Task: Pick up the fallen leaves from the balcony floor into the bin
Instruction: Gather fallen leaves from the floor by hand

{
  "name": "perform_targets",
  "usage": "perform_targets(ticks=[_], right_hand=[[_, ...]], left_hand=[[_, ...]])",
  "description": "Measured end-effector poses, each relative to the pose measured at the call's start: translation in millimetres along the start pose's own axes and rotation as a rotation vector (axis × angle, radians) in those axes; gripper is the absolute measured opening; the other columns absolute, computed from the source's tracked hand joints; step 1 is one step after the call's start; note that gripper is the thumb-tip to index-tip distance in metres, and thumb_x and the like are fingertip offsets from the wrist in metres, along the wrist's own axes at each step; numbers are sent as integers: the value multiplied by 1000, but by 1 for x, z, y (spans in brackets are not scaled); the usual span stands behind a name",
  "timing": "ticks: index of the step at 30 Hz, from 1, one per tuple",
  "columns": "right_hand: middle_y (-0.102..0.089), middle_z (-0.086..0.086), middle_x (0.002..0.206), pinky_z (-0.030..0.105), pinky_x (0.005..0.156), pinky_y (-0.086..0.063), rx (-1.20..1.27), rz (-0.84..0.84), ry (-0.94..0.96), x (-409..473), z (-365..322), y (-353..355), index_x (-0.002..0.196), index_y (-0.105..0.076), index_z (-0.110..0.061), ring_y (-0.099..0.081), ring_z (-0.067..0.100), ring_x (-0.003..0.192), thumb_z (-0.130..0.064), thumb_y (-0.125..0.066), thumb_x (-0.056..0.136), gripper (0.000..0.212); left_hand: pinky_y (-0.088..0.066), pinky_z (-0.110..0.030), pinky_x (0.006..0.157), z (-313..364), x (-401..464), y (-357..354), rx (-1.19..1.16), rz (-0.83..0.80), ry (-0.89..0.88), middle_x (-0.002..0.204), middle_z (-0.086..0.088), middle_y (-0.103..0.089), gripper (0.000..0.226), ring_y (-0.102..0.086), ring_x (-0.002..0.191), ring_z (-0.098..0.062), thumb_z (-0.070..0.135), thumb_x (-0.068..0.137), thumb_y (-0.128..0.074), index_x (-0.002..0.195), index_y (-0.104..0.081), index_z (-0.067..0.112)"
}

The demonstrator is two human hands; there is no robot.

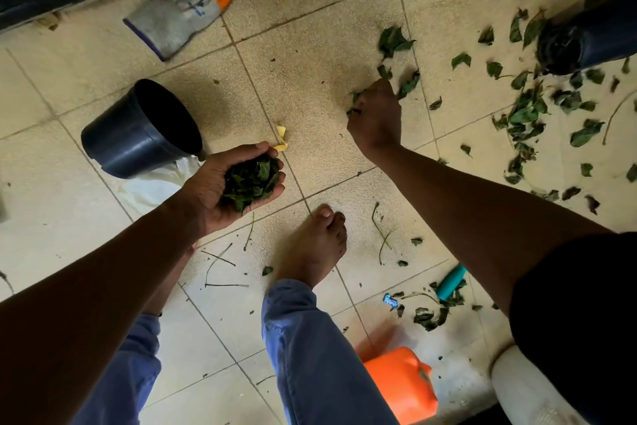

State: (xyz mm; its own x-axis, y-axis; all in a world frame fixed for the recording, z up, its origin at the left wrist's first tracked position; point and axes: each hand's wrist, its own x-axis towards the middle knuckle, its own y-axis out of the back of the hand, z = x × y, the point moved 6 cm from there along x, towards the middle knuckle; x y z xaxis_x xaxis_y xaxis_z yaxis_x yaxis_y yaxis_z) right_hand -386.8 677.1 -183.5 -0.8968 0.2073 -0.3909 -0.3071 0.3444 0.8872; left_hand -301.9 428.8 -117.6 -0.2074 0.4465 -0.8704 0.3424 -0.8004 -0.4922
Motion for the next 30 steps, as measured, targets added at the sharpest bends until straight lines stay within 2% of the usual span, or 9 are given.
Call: perform_targets(ticks=[2,9,12,15,17,19,22,26,30], right_hand=[[-58,21,110,28,66,-37,-41,-10,22,3,-5,0,93,-64,4,-62,39,95,0,-62,78,16],[-69,17,92,28,61,-32,-67,-45,34,9,-4,3,82,-71,-6,-66,34,85,-2,-58,79,14],[-71,11,86,29,62,-39,16,-14,-21,9,5,9,80,-70,-9,-66,28,83,-7,-60,84,10],[-71,1,83,34,71,-52,169,41,-66,5,14,16,81,-65,-15,-66,21,80,-14,-73,83,8],[-69,-1,88,32,73,-52,211,64,-70,4,18,19,91,-64,-17,-65,17,82,-13,-78,79,19],[-64,2,105,31,76,-51,236,79,-17,2,15,22,109,-61,-18,-63,16,91,-7,-79,76,39],[-51,11,125,21,80,-42,218,17,78,-3,6,17,128,-57,-18,-58,19,102,0,-78,75,59],[-46,13,129,29,84,-53,56,-32,171,-6,-4,4,128,-59,-19,-62,28,101,6,-73,76,59],[-54,14,117,40,78,-58,-52,-30,197,-2,-7,-4,115,-65,-14,-65,32,90,5,-70,79,41]], left_hand=[[-60,-30,72,-4,1,-1,-15,-9,7,98,-6,-64,14,-66,87,-20,26,88,-67,90,-67,13],[-59,-31,75,-10,2,-1,-26,-34,5,99,-5,-64,13,-65,89,-20,26,88,-68,91,-68,13],[-60,-30,74,-7,1,-3,-13,-23,-8,98,-5,-64,13,-66,86,-20,25,88,-67,90,-68,13],[-60,-30,73,-6,0,-5,-17,-25,-11,98,-6,-64,13,-67,85,-20,25,88,-67,90,-68,12],[-60,-30,73,-6,0,-5,-19,-25,-9,98,-6,-64,13,-67,85,-20,25,88,-67,89,-68,12],[-60,-31,72,-6,-1,-5,-8,-19,-14,99,-6,-65,13,-67,86,-20,25,88,-68,90,-68,12],[-60,-32,73,-8,-1,-5,-10,-27,-12,101,-6,-64,13,-67,88,-21,25,87,-68,91,-68,12],[-60,-31,73,-8,-2,-5,-1,-38,-8,100,-6,-64,13,-66,88,-20,24,88,-67,92,-67,12],[-60,-31,74,-6,-3,-2,19,-40,-8,99,-7,-64,13,-67,88,-20,25,88,-68,91,-69,12]])
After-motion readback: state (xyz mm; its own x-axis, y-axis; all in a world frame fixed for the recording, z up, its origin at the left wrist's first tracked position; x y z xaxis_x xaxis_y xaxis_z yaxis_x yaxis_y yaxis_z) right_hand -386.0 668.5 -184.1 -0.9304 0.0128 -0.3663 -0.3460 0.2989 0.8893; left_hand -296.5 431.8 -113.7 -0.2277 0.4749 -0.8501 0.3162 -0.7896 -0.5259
